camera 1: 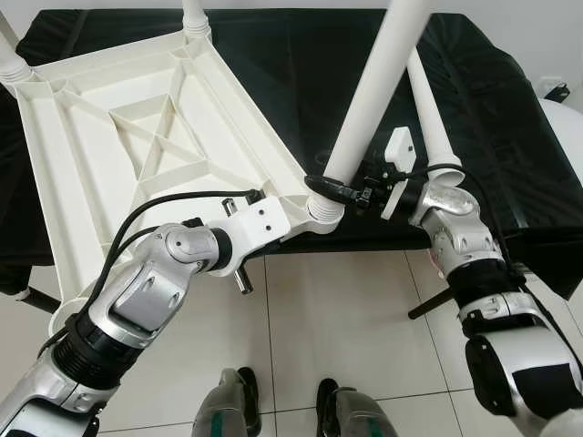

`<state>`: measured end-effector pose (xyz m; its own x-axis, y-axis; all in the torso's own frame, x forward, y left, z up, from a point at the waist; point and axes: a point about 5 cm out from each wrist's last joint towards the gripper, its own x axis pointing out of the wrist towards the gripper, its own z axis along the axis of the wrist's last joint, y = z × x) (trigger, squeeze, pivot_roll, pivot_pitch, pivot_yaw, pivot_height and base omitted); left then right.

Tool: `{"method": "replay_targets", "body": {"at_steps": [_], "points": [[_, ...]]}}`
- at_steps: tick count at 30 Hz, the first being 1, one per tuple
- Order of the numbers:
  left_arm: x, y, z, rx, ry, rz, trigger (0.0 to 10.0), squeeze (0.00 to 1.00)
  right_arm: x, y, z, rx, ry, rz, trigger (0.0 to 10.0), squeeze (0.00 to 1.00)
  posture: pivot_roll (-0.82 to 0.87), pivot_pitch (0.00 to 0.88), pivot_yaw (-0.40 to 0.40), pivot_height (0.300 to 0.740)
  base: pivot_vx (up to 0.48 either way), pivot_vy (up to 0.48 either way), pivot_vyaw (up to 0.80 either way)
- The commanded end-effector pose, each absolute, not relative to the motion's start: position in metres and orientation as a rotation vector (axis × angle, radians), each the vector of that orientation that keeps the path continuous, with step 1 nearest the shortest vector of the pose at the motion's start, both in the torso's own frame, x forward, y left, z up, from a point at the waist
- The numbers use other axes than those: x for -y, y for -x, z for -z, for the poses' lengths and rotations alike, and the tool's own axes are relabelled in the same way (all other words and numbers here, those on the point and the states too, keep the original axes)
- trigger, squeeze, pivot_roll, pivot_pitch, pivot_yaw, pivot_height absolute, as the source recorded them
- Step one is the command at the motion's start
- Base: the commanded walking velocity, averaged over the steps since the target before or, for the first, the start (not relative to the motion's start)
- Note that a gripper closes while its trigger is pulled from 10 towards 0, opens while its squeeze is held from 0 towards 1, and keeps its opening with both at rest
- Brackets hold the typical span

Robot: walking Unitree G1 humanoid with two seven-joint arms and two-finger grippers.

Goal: Building children table

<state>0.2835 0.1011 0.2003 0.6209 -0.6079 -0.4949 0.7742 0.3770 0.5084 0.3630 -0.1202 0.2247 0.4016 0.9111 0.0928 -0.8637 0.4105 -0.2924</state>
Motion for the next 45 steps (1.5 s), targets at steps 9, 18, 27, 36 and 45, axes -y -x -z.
{"method": "replay_targets", "body": {"at_steps": [9, 18, 27, 36, 45], "points": [[-0.092, -0.284, -0.215, -0.140, -0.802, 0.829, 10.0, 0.00, 0.114, -0.365, -0.209, 0.161, 0.235, -1.192, 10.0, 0.00, -0.02, 0.240, -0.047, 0.740, 0.000, 0.000, 0.00], [-0.092, -0.284, -0.209, -0.164, -0.801, 0.825, 10.0, 0.00, 0.113, -0.358, -0.193, 0.159, 0.206, -1.194, 10.0, 0.00, -0.03, 0.243, -0.038, 0.740, 0.000, 0.000, 0.00], [-0.089, -0.284, -0.211, -0.158, -0.803, 0.835, 10.0, 0.00, 0.115, -0.353, -0.178, 0.144, 0.173, -1.164, 10.0, 0.00, -0.03, 0.239, -0.031, 0.740, 0.000, 0.000, 0.00], [-0.087, -0.284, -0.211, -0.155, -0.799, 0.841, 10.0, 0.00, 0.111, -0.351, -0.172, 0.144, 0.159, -1.142, 10.0, 0.00, -0.03, 0.233, -0.032, 0.740, 0.000, 0.000, 0.00], [-0.085, -0.282, -0.211, -0.151, -0.794, 0.844, 10.0, 0.00, 0.104, -0.353, -0.172, 0.117, 0.128, -1.174, 10.0, 0.00, -0.03, 0.227, -0.035, 0.740, 0.000, 0.000, 0.00]]}}
